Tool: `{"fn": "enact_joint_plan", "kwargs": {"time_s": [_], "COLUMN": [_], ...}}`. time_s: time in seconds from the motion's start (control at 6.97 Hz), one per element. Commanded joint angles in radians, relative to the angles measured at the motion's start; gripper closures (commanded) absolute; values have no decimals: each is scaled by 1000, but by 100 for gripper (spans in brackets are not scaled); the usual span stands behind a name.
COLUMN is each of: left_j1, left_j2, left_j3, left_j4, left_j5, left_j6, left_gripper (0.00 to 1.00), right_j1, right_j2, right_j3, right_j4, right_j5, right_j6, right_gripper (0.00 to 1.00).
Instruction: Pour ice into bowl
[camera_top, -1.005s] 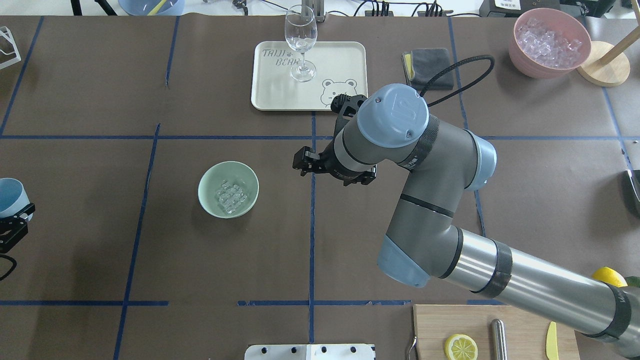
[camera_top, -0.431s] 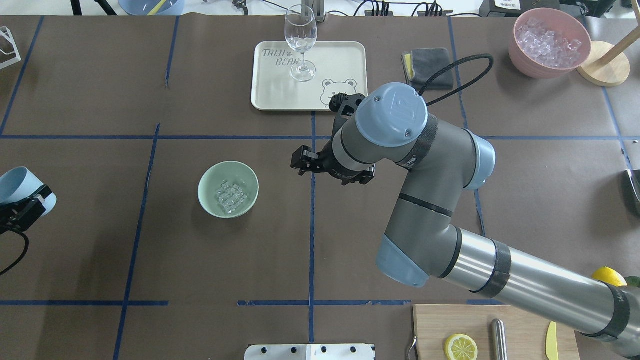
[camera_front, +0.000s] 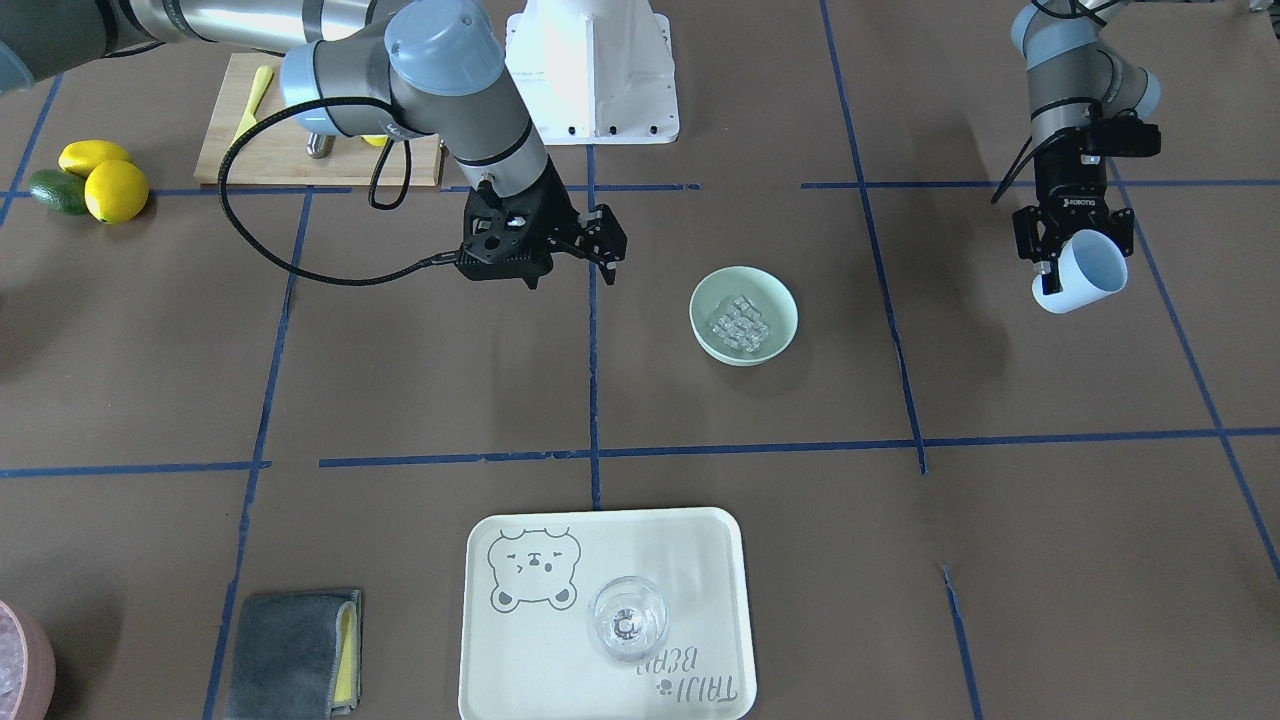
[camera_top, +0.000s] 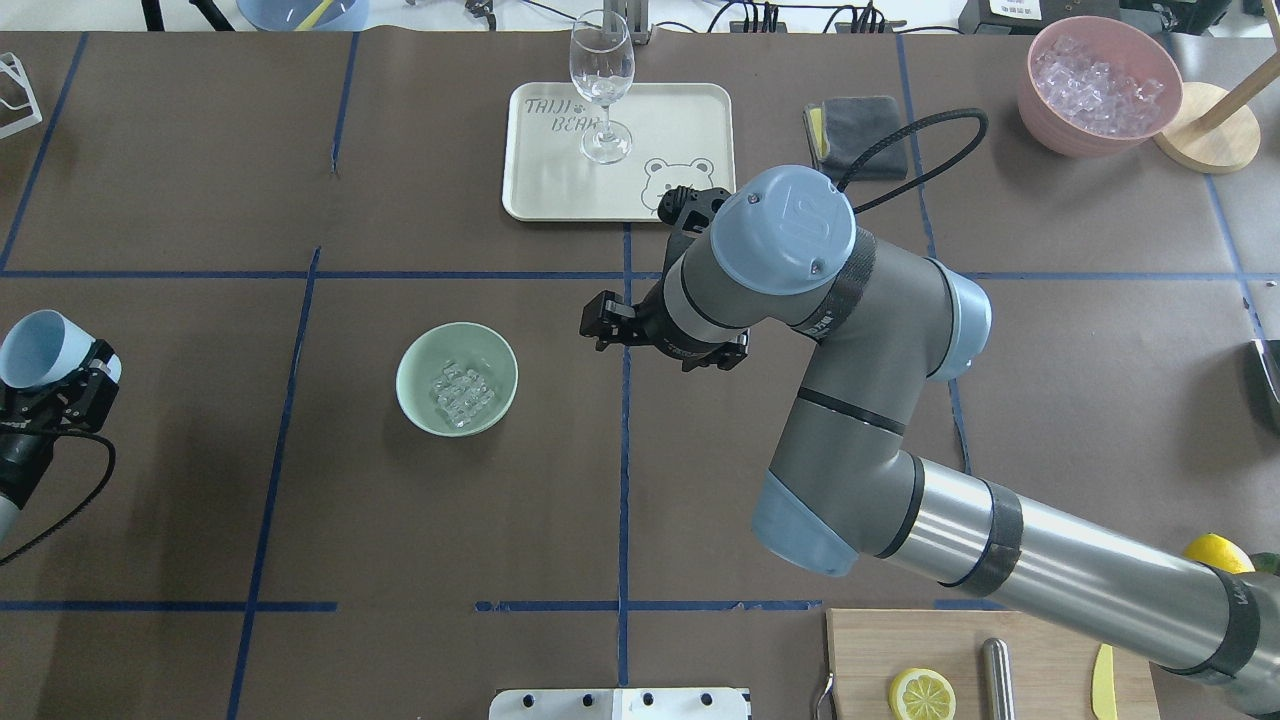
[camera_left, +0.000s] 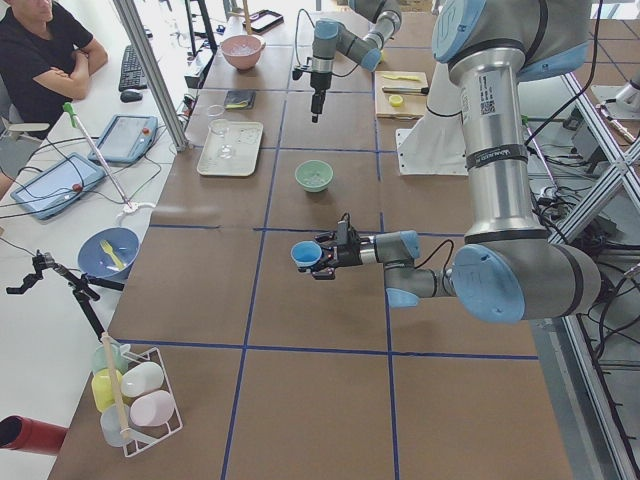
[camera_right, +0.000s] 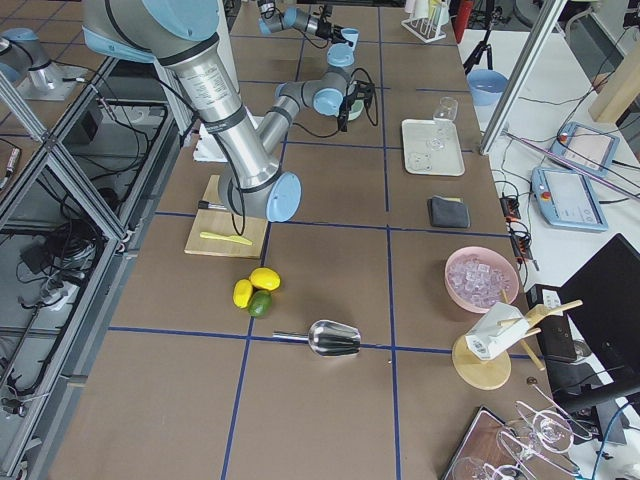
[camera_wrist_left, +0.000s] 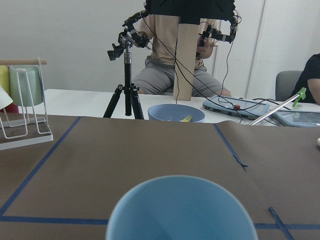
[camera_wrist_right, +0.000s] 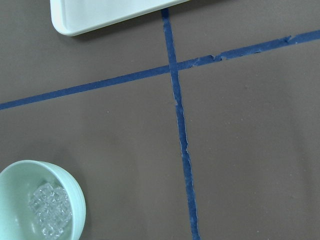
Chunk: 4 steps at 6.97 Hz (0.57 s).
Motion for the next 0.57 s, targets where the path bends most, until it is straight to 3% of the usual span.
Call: {"fn": "enact_joint_plan", "kwargs": {"time_s": [0.0, 0.29, 0.43], "left_j1": [4, 4, 4], "left_j2": [-59, -84, -82], "left_j3": [98, 129, 130], "left_j4": [11, 14, 14], "left_j5": [19, 19, 18], "left_j6": [-1, -1, 6], "left_gripper": [100, 100, 100], "right_j1": [-2, -16, -51], "right_j2": [1, 14, 32], "right_j3": [-1, -4, -14], "right_j4": [-1, -2, -7], "right_j5": [0, -9, -64], "right_j6": [0, 0, 0], "right_gripper": [0, 0, 0]}}
